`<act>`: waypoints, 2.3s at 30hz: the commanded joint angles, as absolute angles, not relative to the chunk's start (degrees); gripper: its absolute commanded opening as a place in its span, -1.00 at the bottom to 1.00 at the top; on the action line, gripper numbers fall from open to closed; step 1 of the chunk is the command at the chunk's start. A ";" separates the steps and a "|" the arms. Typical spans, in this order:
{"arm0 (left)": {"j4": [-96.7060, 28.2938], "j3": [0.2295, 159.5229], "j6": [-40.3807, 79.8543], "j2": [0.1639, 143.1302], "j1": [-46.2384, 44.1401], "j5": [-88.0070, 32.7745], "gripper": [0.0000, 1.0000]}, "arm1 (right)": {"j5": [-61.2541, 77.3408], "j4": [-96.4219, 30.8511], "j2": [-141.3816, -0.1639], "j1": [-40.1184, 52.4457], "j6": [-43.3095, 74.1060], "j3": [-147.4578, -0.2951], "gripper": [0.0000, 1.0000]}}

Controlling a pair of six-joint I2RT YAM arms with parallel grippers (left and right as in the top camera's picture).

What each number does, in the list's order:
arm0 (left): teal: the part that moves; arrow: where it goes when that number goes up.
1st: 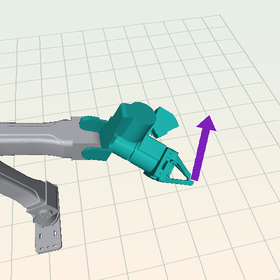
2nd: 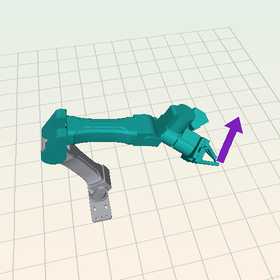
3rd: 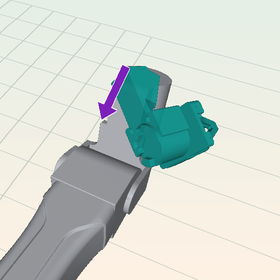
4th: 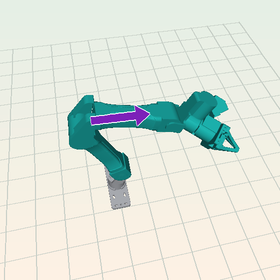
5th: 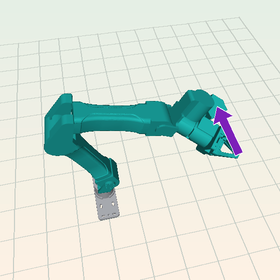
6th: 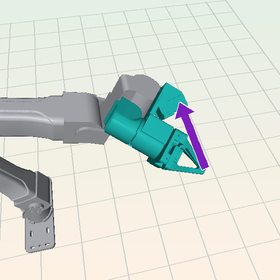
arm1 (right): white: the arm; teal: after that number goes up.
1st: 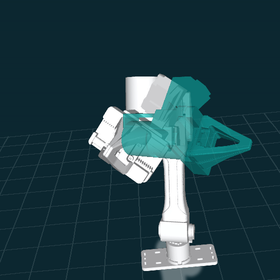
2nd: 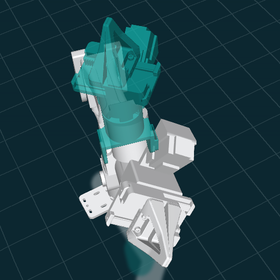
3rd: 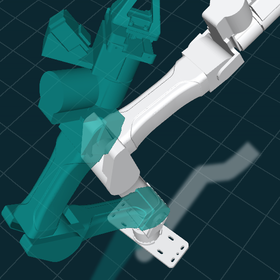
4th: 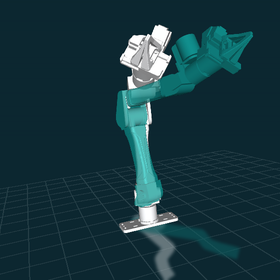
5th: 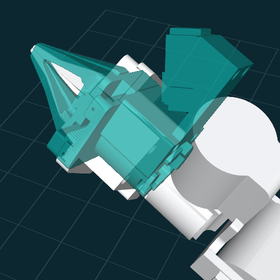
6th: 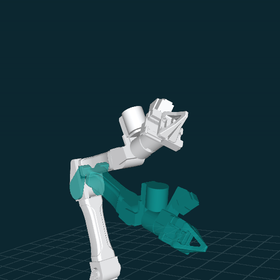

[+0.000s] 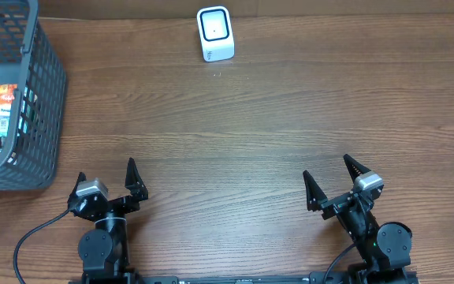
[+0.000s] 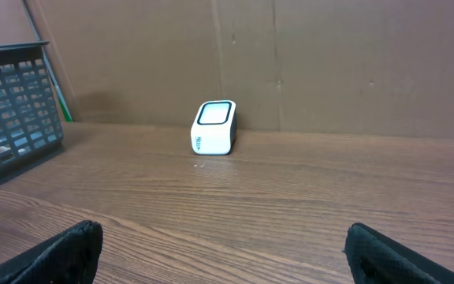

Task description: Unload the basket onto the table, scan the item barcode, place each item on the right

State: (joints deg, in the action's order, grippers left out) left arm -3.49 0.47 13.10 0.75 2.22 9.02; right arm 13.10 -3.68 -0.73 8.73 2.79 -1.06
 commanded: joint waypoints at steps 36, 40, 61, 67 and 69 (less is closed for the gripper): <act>-24.69 28.08 12.21 2.87 1.85 1.87 1.00 | 12.71 -3.40 -0.16 8.93 2.55 -0.45 1.00; -31.05 41.71 10.68 10.52 1.85 1.54 1.00 | 12.71 -3.40 -0.16 8.93 2.55 -0.45 1.00; -78.96 106.78 -0.47 74.70 1.85 -1.45 1.00 | 12.71 -3.40 -0.16 8.93 2.55 -0.45 1.00; -67.05 106.78 -0.43 78.37 2.57 6.92 1.00 | 12.71 -3.40 -0.16 8.93 2.55 -0.45 1.00; -62.35 106.78 0.56 78.61 4.25 7.81 1.00 | 12.71 -3.40 -0.16 8.93 2.55 -0.45 1.00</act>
State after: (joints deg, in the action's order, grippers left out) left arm -66.11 105.27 0.84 78.74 2.46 2.76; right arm 13.10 -3.66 -0.73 8.71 2.79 -1.06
